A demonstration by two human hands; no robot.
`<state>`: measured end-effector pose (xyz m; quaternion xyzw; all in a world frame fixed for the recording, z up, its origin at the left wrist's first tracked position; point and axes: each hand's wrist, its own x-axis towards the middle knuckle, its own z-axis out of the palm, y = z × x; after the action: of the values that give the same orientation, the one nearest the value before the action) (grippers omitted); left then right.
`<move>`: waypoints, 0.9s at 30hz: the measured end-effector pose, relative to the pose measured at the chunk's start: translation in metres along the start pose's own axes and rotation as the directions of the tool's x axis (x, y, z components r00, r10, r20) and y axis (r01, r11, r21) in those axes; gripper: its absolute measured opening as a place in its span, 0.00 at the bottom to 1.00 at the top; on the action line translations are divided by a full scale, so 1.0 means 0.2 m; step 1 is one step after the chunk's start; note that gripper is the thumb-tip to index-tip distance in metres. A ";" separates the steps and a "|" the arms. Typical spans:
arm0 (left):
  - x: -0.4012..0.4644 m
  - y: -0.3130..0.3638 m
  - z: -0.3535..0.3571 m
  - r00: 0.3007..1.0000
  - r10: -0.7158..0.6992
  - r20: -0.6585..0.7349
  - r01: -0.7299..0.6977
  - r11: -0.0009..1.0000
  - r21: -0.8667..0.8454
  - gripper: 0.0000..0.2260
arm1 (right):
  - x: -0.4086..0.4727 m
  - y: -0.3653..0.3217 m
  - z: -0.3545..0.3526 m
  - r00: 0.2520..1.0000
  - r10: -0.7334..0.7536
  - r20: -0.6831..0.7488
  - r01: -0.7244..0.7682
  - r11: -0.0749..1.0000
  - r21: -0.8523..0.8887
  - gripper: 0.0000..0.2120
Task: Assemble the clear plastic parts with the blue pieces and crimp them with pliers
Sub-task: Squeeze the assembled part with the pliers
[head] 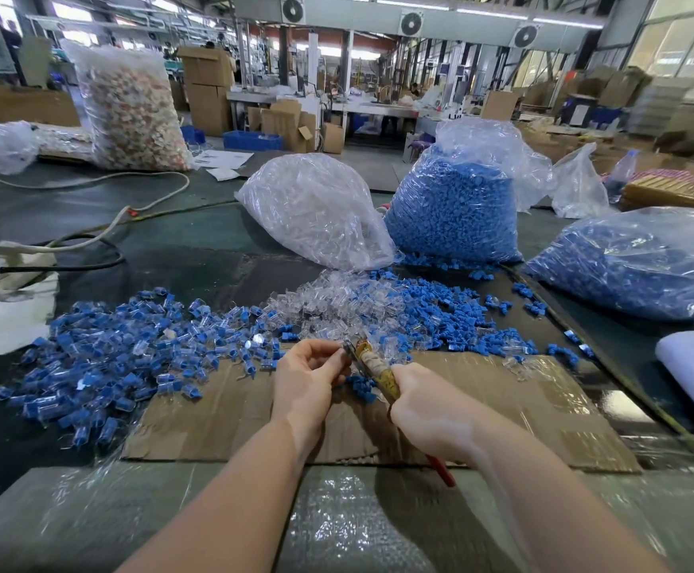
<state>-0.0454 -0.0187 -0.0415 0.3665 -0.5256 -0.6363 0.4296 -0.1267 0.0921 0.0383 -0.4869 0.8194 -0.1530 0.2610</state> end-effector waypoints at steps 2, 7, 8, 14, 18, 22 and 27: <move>0.00 0.00 0.00 1.000 0.002 0.000 -0.002 1.000 -0.004 0.05 | -0.01 0.00 -0.01 1.000 -0.010 0.014 0.010 1.000 0.027 0.14; 0.00 0.01 0.00 1.000 0.009 0.003 -0.009 1.000 -0.023 0.05 | -0.04 -0.02 -0.05 0.997 -0.012 0.077 0.008 0.999 0.052 0.06; -0.01 0.01 0.00 1.000 0.009 0.006 -0.009 1.000 -0.027 0.06 | -0.05 -0.02 -0.05 0.996 -0.008 0.086 0.003 0.998 0.061 0.06; 0.00 0.01 -0.01 1.000 -0.023 0.020 0.024 0.999 -0.036 0.04 | -0.06 -0.02 -0.08 0.995 0.014 0.102 -0.029 0.988 0.149 0.08; 0.00 0.00 -0.01 1.000 -0.022 0.016 0.022 1.000 -0.017 0.04 | -0.05 -0.03 -0.05 0.996 0.019 0.084 -0.028 0.994 0.110 0.10; 0.00 0.01 0.00 1.000 -0.008 0.006 0.009 1.000 -0.022 0.06 | -0.04 -0.03 -0.05 0.995 0.018 0.093 -0.022 0.999 0.047 0.10; -0.01 0.01 0.00 1.000 -0.007 0.000 0.007 1.000 -0.012 0.06 | -0.03 -0.03 -0.03 0.998 0.008 0.066 -0.008 1.000 0.000 0.10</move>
<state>-0.0439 -0.0178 -0.0389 0.3655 -0.5205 -0.6410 0.4296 -0.1231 0.0933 0.0476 -0.4885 0.8122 -0.1361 0.2885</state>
